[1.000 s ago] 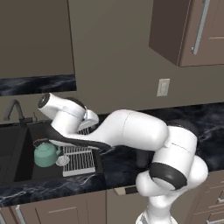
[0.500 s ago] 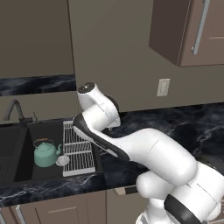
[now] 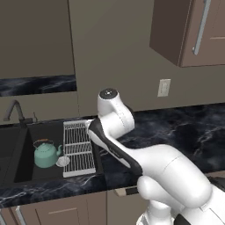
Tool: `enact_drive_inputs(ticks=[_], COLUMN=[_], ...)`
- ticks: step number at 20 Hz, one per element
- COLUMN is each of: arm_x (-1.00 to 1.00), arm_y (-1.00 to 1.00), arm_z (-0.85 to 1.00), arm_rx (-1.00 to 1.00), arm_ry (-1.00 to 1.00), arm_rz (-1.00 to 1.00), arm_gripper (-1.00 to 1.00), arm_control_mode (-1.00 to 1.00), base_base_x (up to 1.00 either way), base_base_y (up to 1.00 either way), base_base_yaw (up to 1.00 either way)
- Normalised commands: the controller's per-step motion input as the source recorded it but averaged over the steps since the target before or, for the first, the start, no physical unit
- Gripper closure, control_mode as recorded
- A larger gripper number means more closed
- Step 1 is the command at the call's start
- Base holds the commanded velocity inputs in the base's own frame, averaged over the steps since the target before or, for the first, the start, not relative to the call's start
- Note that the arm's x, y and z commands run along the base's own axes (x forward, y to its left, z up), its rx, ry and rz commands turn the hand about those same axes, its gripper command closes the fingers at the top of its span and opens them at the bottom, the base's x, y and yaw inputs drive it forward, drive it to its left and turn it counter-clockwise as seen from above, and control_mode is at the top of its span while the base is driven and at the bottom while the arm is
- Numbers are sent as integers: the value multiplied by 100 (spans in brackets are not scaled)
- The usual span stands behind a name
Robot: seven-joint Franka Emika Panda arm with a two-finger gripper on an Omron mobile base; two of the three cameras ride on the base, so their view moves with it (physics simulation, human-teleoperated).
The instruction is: Place the glass cup in the left basin and the kettle in the right basin of the sink.
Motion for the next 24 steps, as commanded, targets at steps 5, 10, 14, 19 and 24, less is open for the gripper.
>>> enact_drive_inputs(ticks=[5, 10, 14, 19, 24], arm_x=[-4, -14, -12, -13, -13], arm_y=[-12, -38, -39, -33, -23], arm_z=[0, 0, -2, -12, -24], arm_rx=[0, 0, 0, 0, 0], arm_ry=[2, 1, 2, 2, 5], arm_rz=[3, 3, 3, 4, 4], arm_gripper=[-100, -100, -100, -100, -100], arm_control_mode=[-100, -100, -100, -100, -100], base_base_x=[0, 0, 0, 0, 0], base_base_y=[0, 0, 0, 0, 0], base_base_yaw=[0, 0, 0, 0, 0])
